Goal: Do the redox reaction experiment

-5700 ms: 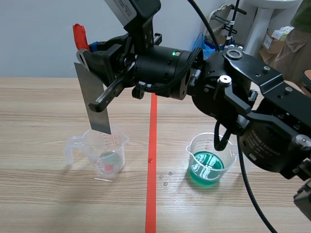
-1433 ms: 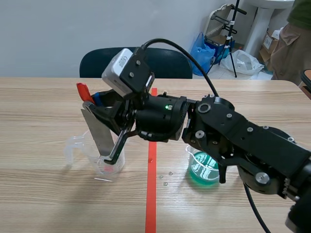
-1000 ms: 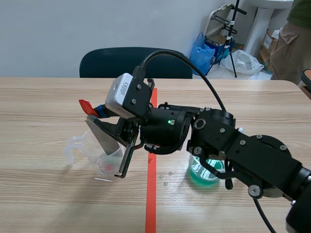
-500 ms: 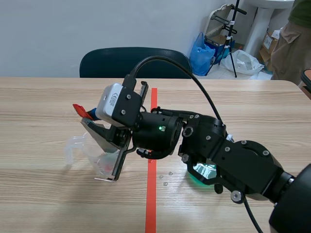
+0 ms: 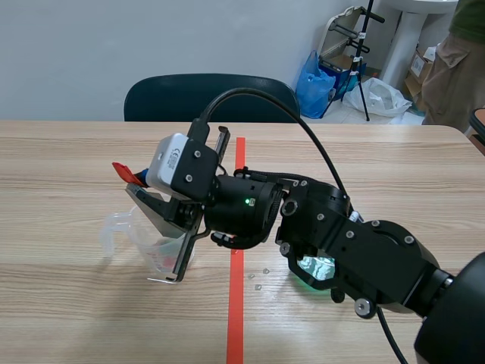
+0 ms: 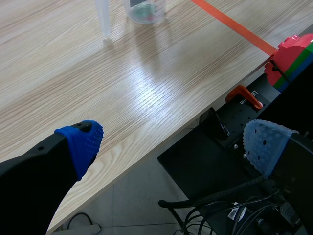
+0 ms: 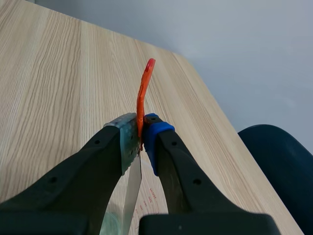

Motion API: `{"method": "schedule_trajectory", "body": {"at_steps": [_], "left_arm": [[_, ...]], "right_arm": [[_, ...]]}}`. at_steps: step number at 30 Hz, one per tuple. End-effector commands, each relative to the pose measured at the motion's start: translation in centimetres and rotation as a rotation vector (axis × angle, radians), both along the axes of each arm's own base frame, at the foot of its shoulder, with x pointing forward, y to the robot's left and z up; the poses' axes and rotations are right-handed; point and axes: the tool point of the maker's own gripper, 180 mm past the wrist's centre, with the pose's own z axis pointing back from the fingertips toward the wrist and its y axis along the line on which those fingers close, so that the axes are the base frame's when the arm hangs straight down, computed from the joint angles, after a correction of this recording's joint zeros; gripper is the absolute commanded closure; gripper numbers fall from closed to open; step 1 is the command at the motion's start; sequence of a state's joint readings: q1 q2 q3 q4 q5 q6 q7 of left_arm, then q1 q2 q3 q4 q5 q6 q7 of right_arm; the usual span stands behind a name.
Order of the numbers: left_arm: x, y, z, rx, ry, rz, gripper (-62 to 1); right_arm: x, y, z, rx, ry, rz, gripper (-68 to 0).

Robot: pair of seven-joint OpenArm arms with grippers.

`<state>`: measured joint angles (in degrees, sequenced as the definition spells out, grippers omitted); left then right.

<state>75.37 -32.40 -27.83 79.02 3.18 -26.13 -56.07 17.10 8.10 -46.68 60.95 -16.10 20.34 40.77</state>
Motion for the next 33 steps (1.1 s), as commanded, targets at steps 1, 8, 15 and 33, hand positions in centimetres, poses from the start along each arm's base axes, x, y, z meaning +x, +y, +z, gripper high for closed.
{"method": "schedule_trajectory", "body": {"at_steps": [1, 8, 15, 33], "left_arm": [[0.3, -0.3, 0.6, -0.022, -0.024, 0.004, -61.5], [0.4, -0.2, 0.6, -0.024, -0.025, 0.007, -61.5], [0.4, -0.2, 0.6, -0.024, -0.025, 0.007, -61.5], [0.4, -0.2, 0.6, -0.024, -0.025, 0.007, -61.5]], "right_arm": [[0.3, 0.4, 1.5, 0.045, -0.024, 0.007, -2.0], [0.3, 0.3, 1.5, 0.044, -0.024, 0.007, -2.0], [0.3, 0.3, 1.5, 0.044, -0.024, 0.007, -4.9], [-0.9, 0.7, 0.0, -0.013, 0.068, 0.072, -67.9]]}}
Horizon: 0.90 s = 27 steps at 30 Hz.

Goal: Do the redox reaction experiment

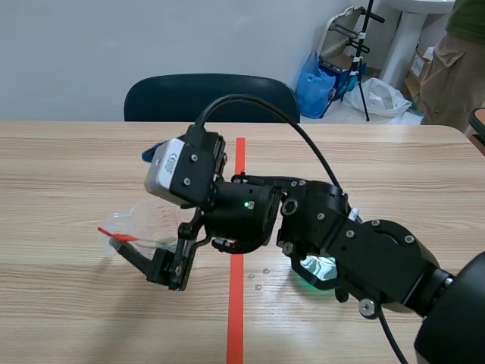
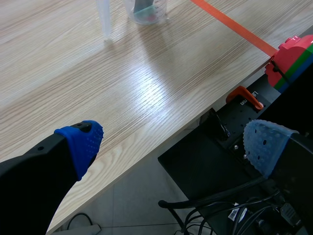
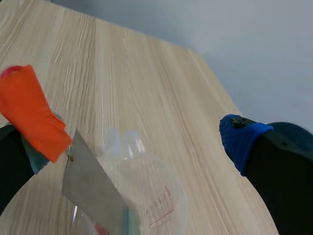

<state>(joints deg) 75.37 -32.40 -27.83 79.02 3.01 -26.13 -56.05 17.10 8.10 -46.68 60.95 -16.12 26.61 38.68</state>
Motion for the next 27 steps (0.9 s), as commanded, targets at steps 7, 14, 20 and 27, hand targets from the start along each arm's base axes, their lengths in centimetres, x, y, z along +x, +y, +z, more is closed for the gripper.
{"method": "schedule_trajectory", "body": {"at_steps": [7, 14, 20, 27], "left_arm": [[0.34, -0.25, 0.57, -0.023, -0.024, 0.005, -61.5], [0.34, -0.25, 0.57, -0.023, -0.024, 0.005, -61.5], [0.34, -0.26, 0.57, -0.023, -0.024, 0.005, -61.5], [0.34, -0.26, 0.57, -0.023, -0.024, 0.005, -61.5]], "right_arm": [[-0.41, 0.51, 0.94, 0.028, 0.020, 0.041, -67.9], [-0.41, 0.51, 0.95, 0.028, 0.020, 0.041, -67.9], [-0.40, 0.50, 0.95, 0.028, 0.020, 0.041, -67.9], [-0.40, 0.50, 0.95, 0.028, 0.020, 0.041, -67.9]]}}
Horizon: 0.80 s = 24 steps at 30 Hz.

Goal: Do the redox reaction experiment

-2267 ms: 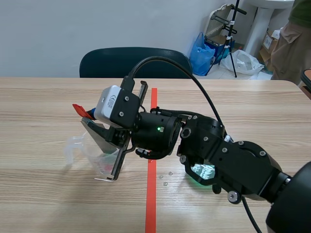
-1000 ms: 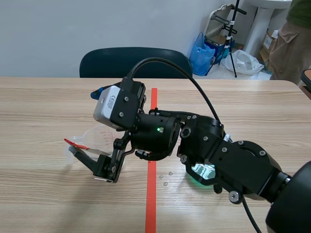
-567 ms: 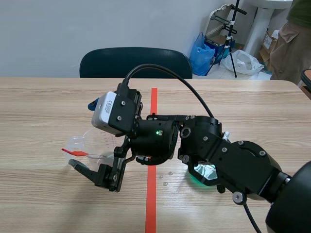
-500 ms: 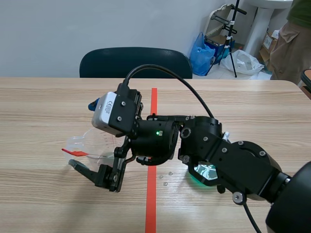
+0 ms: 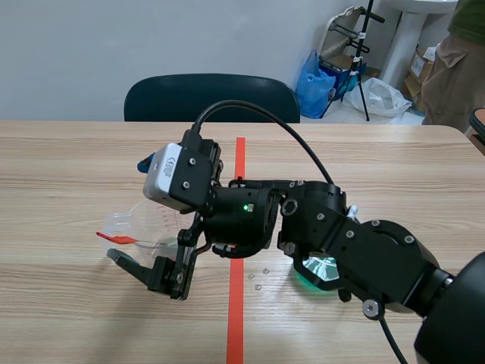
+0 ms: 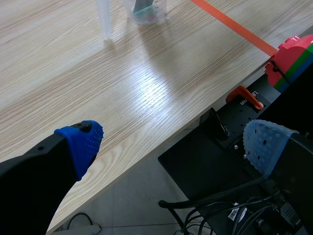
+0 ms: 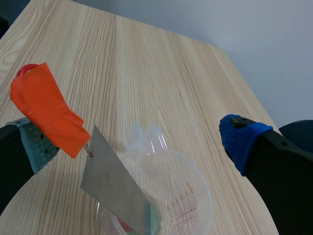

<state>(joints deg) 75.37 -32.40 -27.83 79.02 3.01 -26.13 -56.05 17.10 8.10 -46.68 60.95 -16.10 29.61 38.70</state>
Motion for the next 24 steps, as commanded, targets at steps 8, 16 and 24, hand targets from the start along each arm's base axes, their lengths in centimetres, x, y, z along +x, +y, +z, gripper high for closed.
{"method": "schedule_trajectory", "body": {"at_steps": [8, 16, 24], "left_arm": [[0.34, -0.26, 0.57, -0.023, -0.024, 0.005, -61.5], [0.34, -0.26, 0.58, -0.023, -0.025, 0.005, -61.5], [0.53, -0.12, 0.75, -0.031, -0.032, 0.020, -61.5]], "right_arm": [[0.29, 0.37, 1.22, 0.037, -0.015, 0.003, -67.9], [0.35, 0.37, 1.29, 0.037, -0.017, 0.003, -67.9], [0.35, 0.37, 1.29, 0.037, -0.017, 0.003, -67.9]]}}
